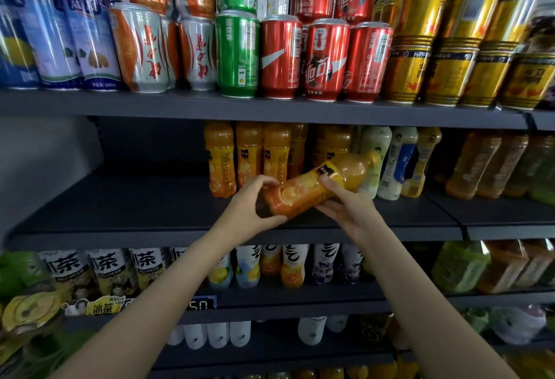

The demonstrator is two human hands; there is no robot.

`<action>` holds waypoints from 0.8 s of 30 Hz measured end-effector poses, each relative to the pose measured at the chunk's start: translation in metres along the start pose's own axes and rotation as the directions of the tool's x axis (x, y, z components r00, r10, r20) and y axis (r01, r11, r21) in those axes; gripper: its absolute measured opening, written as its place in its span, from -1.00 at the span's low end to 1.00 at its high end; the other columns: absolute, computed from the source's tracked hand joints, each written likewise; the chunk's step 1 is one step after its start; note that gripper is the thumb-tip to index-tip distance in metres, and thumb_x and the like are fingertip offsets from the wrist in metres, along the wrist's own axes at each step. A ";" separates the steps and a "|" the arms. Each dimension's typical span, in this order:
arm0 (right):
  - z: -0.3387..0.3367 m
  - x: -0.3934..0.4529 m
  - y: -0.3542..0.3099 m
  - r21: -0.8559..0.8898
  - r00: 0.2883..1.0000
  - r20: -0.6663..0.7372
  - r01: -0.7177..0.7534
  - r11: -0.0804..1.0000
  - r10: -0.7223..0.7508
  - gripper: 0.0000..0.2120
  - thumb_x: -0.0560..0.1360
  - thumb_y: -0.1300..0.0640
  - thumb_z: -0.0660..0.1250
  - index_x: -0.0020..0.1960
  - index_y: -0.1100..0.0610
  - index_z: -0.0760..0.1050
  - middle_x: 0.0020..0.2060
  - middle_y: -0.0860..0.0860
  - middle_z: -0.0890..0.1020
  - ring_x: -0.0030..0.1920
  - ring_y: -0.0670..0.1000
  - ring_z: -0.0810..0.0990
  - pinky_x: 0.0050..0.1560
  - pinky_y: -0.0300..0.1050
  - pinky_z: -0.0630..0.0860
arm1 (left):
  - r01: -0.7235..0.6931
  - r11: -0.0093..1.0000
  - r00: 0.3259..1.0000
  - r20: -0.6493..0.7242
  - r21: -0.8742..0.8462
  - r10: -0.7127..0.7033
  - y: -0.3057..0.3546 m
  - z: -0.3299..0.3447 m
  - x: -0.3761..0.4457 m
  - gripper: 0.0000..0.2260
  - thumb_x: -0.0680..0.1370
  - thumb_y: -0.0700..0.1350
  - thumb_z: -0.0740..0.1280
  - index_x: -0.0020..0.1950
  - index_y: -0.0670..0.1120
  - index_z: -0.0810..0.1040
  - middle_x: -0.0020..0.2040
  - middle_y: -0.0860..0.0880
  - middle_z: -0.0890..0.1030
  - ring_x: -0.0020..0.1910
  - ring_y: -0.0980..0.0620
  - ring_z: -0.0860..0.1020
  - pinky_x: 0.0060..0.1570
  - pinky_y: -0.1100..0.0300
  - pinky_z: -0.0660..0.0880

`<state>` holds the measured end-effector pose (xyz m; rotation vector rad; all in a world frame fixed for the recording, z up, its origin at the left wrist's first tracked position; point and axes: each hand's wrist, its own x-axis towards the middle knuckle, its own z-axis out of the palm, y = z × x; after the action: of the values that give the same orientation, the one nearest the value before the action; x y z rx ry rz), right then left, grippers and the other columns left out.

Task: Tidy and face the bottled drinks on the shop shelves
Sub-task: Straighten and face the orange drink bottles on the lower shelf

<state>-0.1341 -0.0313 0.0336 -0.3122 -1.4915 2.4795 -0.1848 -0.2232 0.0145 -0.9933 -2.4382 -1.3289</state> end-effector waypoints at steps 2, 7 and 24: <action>0.000 0.000 -0.003 -0.118 0.997 0.038 0.070 0.991 -0.066 -0.67 0.38 0.28 0.46 0.08 0.13 0.43 0.05 0.09 0.61 0.06 0.08 0.62 0.02 -0.03 0.58 | 0.064 0.995 0.997 0.043 -0.073 -0.061 -0.001 0.000 0.004 -0.55 0.38 -0.10 0.50 0.20 0.03 0.41 0.17 0.10 0.43 0.17 0.15 0.46 0.05 0.42 0.38; 0.002 -0.004 -0.001 -0.289 0.958 0.242 0.219 0.932 -0.150 -0.54 0.27 0.29 0.49 0.12 0.09 0.47 0.02 0.04 0.64 0.05 0.02 0.64 0.04 -0.10 0.59 | 0.083 0.992 0.989 0.126 -0.096 -0.071 0.002 0.006 0.012 -0.42 0.38 -0.08 0.51 0.33 -0.02 0.36 0.22 0.03 0.49 0.21 0.07 0.48 0.19 0.14 0.46; 0.022 0.044 0.008 -0.707 0.933 0.346 0.331 0.625 -0.103 -0.37 0.40 0.20 0.48 0.40 0.08 0.31 0.20 0.02 0.51 0.18 0.01 0.53 0.15 -0.14 0.49 | 0.172 0.982 0.985 -0.018 0.074 -0.171 -0.032 0.006 0.029 -0.36 0.46 -0.14 0.43 0.43 -0.12 0.17 0.30 -0.05 0.42 0.28 0.06 0.38 0.16 0.31 0.27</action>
<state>-0.1834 -0.0398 0.0333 0.1051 -2.4780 1.6123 -0.2264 -0.2171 0.0025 -0.7710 -2.5945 -1.2769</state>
